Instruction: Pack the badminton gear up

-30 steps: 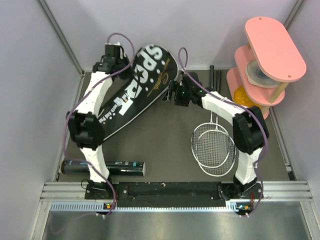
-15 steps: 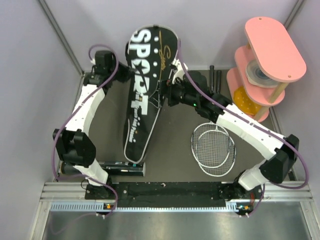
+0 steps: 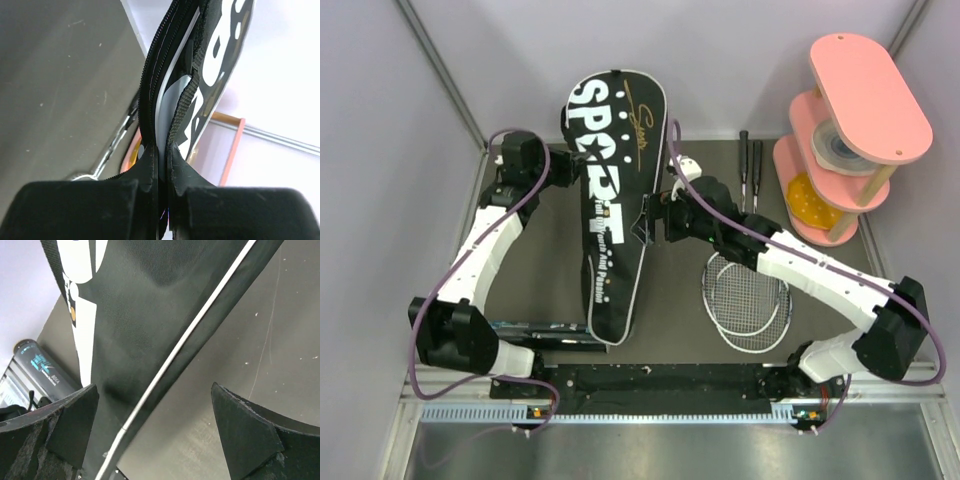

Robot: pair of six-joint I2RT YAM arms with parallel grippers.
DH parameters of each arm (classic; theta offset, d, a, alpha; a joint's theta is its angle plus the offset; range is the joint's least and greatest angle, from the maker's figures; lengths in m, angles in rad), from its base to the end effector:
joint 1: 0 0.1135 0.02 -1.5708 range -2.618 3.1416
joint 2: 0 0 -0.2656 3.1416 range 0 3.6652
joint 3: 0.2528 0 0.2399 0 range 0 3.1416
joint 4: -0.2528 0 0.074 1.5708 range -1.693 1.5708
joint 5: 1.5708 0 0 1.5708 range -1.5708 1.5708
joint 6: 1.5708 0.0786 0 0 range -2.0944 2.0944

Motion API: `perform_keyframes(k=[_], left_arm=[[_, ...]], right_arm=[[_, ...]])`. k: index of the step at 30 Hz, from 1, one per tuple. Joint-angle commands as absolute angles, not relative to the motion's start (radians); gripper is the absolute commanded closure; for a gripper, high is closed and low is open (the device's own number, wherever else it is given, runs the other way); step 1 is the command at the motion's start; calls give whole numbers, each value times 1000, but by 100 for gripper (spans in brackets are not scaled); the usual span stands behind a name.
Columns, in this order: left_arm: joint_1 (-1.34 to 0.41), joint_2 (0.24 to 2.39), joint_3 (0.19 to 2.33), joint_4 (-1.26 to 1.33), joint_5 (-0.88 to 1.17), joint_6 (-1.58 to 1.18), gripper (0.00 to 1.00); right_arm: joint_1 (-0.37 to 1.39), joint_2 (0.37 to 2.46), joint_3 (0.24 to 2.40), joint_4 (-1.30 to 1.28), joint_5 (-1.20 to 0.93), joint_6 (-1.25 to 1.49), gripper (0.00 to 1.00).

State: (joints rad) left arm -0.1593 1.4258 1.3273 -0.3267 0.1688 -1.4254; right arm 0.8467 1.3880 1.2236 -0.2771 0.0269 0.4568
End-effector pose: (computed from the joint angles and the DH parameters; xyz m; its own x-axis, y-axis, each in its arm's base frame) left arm 0.3501 -0.0696 0.3507 -0.3633 -0.9295 -0.0634 -0.3584 0.2022 -0.9114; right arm 0.2325 0.2598 0.3307 -0.5772 0.0129 -0.8165 -0.5327 0.7519 0.3885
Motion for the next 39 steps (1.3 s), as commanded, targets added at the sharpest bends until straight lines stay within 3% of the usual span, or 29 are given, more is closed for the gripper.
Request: perform_keyframes(k=[1,7,13,16,17,19,20,21,24,27,31,36,39], left_arm=[[-175,1388,1256,-149,201,-1583,100],[-192,1348,1221,-124,222,-1623,100],[-196,1324,1163,-75,278,-1602,100],[-196,1316,1118,-23,334,-1559,100],[-195,1316,1092,36,351,-1511,93],[-180,1307,1057,93,409,-1453,78],[-175,1305,1057,132,428,-1355,68],[-164,1315,1069,120,471,-1292,45],[-137,1330,1153,-59,497,-1024,26],[-112,1309,1192,-256,396,-841,23],[-83,1241,1048,-195,333,-779,19],[-83,1242,963,-20,526,-808,28],[-84,1307,911,261,746,-949,22]], right_arm=[[856,1348,1187,-140,3,529,7],[830,1367,1108,-8,-67,620,7],[720,1381,957,443,-288,802,27],[680,1420,977,506,-351,859,47],[673,1430,982,511,-362,874,64],[657,1431,983,532,-380,884,81],[649,1427,982,537,-383,891,98],[632,1422,986,508,-383,891,100],[579,1411,1019,428,-388,868,100],[539,1396,1022,429,-443,853,100],[488,1385,1063,428,-566,827,100],[465,1378,1095,454,-678,821,100],[459,1374,1103,465,-719,827,100]])
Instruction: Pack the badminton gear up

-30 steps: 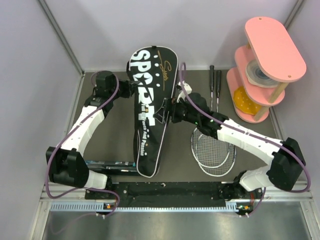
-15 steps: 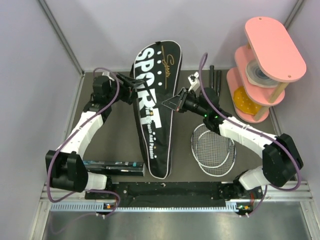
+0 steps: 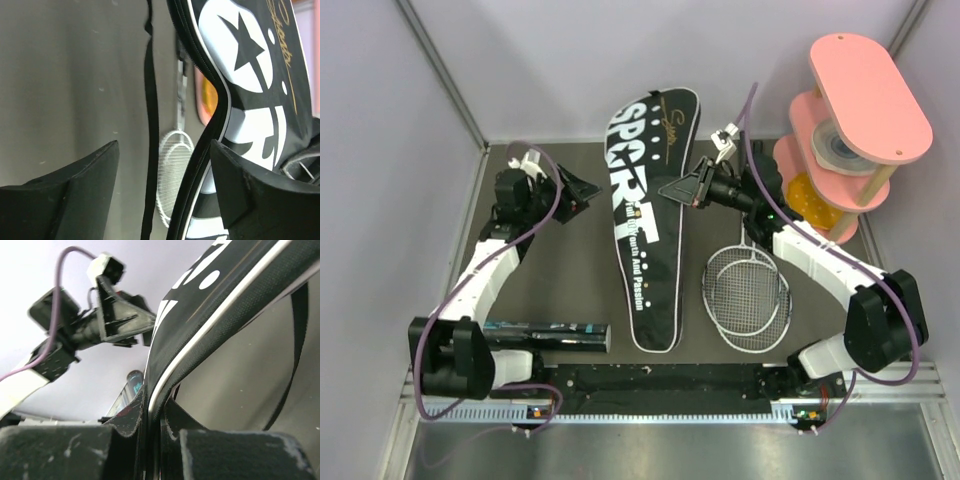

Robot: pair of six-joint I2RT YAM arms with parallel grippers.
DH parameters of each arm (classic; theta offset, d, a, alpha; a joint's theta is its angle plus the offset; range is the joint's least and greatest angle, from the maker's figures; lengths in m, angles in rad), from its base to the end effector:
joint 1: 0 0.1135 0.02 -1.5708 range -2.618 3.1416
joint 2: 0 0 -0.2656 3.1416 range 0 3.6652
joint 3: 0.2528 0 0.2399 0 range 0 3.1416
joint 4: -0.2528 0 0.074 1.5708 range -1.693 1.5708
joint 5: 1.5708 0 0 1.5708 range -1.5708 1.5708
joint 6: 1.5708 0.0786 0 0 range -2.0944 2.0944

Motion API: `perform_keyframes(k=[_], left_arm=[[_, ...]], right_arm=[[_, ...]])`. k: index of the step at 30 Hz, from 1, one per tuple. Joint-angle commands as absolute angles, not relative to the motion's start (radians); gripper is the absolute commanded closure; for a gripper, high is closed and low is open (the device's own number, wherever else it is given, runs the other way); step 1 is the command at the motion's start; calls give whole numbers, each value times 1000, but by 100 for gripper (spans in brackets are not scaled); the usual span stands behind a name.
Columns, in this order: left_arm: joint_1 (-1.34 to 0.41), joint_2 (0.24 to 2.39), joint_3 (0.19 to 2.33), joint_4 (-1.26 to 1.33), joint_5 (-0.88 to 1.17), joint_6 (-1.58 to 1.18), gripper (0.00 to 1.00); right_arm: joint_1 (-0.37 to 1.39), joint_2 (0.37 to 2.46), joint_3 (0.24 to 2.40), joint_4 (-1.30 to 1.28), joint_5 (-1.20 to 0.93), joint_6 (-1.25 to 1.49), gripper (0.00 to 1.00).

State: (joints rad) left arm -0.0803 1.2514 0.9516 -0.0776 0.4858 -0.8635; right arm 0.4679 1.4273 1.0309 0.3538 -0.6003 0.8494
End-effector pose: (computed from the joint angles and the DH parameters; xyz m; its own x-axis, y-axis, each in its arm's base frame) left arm 0.3057 -0.0614 0.3015 -0.6215 -0.6243 -0.4733 0.0480 0.5726 -0.8184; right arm 0.2997 0.2012 0.3361 -0.6828 0.3492 -0.6418 -0.5499 0.3327 0.7661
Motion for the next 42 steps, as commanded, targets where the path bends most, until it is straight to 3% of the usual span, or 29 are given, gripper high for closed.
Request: perform_keyframes(k=[1,7,9,12,19,22,23,26,29,30,31,36,38,40,42], left_arm=[[-84,1328,885,353,802,-1060,20],[-100,1528,775,1283,894,-1625,9],[-103,1599,776,1493,870,-1718,8],[-120,1650,808,1593,838,-1805,9],[-167,1559,856,1421,825,-1622,16],[-173,1516,862,1340,822,-1559,28],[-173,1497,864,1318,822,-1543,40],[-173,1451,879,1231,830,-1471,52],[-176,1387,890,1096,839,-1372,79],[-179,1365,888,1041,824,-1336,96],[-183,1342,890,987,812,-1253,100],[-251,1217,971,521,680,-952,100],[-290,1207,991,464,615,-871,100],[-316,1207,1002,418,554,-858,100],[-328,1212,1011,390,517,-854,100]], right_arm=[[459,1376,1104,469,-727,828,100],[460,1393,1072,538,-770,868,100],[460,1404,1063,560,-802,893,100],[460,1416,1049,574,-840,910,100],[460,1440,1011,511,-842,887,100],[459,1457,1009,434,-827,850,100],[459,1463,1009,401,-824,842,100],[459,1483,1002,377,-827,827,100],[460,1499,1006,321,-818,792,100],[459,1506,1012,293,-812,781,100],[459,1514,1017,285,-815,770,100],[462,1555,1072,224,-819,746,100],[465,1577,1083,238,-822,764,94],[471,1603,1107,223,-827,758,79],[482,1609,1130,180,-813,735,78]])
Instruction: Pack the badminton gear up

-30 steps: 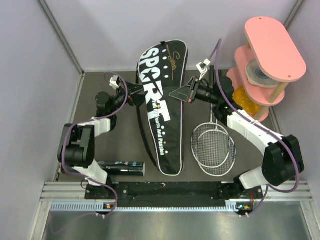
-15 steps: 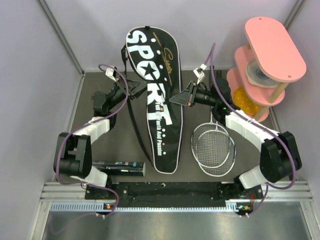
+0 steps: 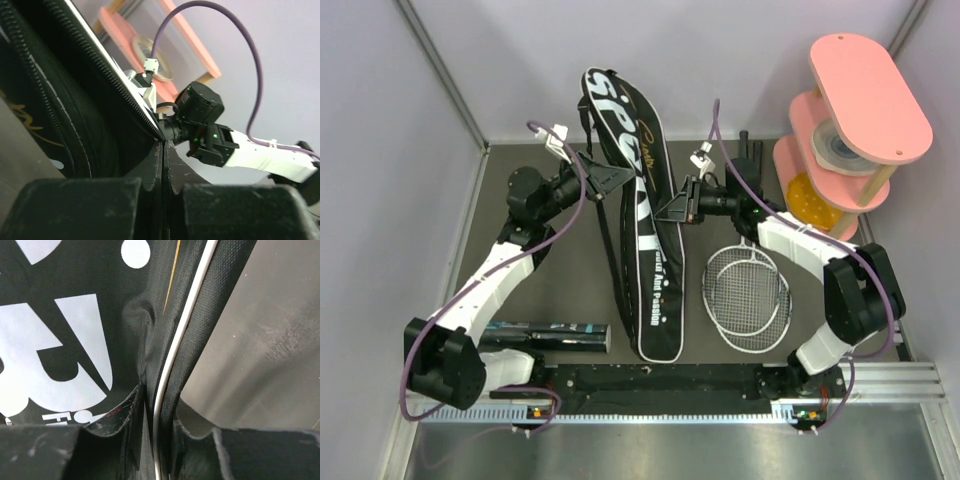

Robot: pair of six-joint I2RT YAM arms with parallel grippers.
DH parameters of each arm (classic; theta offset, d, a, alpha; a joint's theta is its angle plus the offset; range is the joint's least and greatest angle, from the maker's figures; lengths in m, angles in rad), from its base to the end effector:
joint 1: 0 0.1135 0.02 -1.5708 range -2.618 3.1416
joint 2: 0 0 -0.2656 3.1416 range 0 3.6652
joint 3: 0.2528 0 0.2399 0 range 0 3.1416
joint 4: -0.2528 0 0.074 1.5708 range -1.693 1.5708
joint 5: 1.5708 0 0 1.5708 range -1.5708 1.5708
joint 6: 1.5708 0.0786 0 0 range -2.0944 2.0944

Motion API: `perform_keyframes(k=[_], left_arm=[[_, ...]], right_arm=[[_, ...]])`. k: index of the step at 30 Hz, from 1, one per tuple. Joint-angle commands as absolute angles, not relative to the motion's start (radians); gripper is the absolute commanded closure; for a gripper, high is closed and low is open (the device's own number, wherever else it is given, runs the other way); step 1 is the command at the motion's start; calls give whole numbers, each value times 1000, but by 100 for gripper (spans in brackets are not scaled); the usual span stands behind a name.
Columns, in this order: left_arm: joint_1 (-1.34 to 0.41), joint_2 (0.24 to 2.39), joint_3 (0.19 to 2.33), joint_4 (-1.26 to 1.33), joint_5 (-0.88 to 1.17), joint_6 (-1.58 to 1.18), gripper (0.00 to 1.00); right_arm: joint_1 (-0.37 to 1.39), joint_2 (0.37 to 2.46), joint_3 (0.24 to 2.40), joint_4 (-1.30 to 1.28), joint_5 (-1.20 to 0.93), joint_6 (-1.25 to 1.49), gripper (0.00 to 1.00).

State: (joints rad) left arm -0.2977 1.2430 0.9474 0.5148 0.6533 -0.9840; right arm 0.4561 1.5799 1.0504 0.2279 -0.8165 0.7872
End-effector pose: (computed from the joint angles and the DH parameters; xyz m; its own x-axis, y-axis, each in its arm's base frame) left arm 0.2798 -0.1358 0.3844 -0.5511 -0.5226 -0.6505 0.6161 0.2709 -0.7396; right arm 0.3117 0.2167 0.2756 -0.8444 0.1260 -0.5206 -0.4649 0.3103 0.8292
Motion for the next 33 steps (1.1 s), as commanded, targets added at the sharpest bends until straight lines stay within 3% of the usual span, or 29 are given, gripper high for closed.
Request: perform_keyframes(k=[1,4,7,11,12,16,19,22,27,30,33], left_arm=[[-342,1215,1014,355,499,-845,100],[-368,1230,1032,313,436,-844,100],[-390,1255,1032,304,393,-873,100],[-393,1327,1028,276,388,-919,99],[-391,1344,1026,275,420,-928,84],[-393,1405,990,371,512,-995,48],[-393,1402,943,419,499,-1006,32],[-393,1388,950,365,479,-962,30],[-393,1373,918,415,494,-965,36],[-393,1344,862,521,524,-997,25],[-393,1327,815,647,564,-1072,23]], right_arm=[[486,1609,1134,173,-808,729,76],[494,1611,1146,167,-796,732,75],[512,1624,1173,138,-776,718,67],[531,1644,1204,106,-744,706,68],[532,1649,1201,112,-739,712,70],[532,1655,1186,143,-742,729,82],[531,1654,1170,143,-727,726,86],[531,1655,1163,150,-724,726,86],[525,1664,1146,184,-730,738,87],[508,1663,1117,230,-747,767,87],[496,1661,1091,274,-767,807,88]])
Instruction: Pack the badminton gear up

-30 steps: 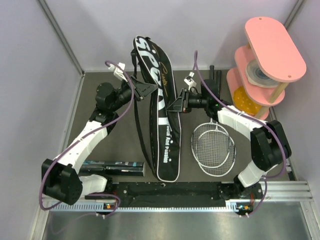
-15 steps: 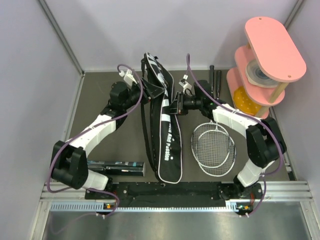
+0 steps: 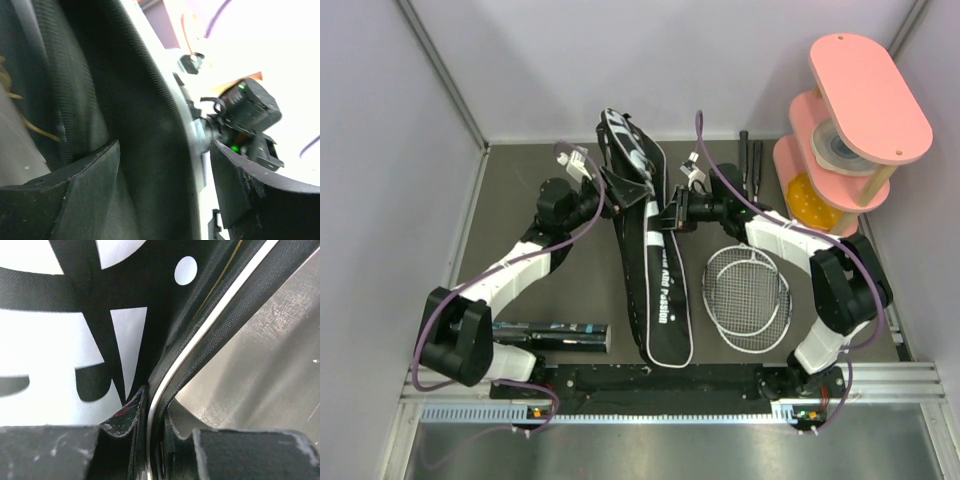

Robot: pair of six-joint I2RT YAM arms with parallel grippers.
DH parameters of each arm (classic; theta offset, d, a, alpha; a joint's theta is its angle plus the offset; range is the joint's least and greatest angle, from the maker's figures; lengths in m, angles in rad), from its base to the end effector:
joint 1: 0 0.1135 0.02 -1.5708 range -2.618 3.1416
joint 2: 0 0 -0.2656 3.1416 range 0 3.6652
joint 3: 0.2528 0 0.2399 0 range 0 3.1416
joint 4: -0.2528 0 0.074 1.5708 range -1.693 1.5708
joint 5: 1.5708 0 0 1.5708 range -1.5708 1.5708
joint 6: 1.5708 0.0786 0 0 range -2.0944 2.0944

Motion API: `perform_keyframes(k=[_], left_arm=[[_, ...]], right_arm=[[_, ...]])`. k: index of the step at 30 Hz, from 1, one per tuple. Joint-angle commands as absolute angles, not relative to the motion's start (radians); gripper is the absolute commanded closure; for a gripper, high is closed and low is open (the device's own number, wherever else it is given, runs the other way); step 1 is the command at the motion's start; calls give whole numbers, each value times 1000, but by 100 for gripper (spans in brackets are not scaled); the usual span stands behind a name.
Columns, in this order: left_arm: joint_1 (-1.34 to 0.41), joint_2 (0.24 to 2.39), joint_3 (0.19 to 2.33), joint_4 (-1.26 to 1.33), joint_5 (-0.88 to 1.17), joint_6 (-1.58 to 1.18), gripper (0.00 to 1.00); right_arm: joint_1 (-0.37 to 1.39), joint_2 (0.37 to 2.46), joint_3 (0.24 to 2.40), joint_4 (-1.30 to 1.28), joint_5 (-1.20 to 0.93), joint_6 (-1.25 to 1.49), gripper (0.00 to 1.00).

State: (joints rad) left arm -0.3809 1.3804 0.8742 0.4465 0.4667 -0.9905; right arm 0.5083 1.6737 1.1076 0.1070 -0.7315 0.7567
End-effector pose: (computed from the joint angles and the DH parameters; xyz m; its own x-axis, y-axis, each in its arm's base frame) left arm 0.3080 -0.1614 0.3056 -0.6567 -0.5415 -0.5248 0.3643 0.3815 -0.8495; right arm 0.3189 0.2378 0.2450 -0.8893 0.0894 -0.4486 -0.3779 0.4088 0.8307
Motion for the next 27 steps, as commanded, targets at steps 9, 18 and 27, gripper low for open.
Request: perform_keyframes(k=[9,18,27], left_arm=[[-414,1353,772,876,641,-1229,24],[-423,1285,992,174,352,-928,90],[-478,1420,1276,-265,108,-897,100]], right_arm=[[479,1689,1046,456,-790,953,92],[500,1591,1149,-46,-582,665,48],[750,1433,1388,-552,41,362,2]])
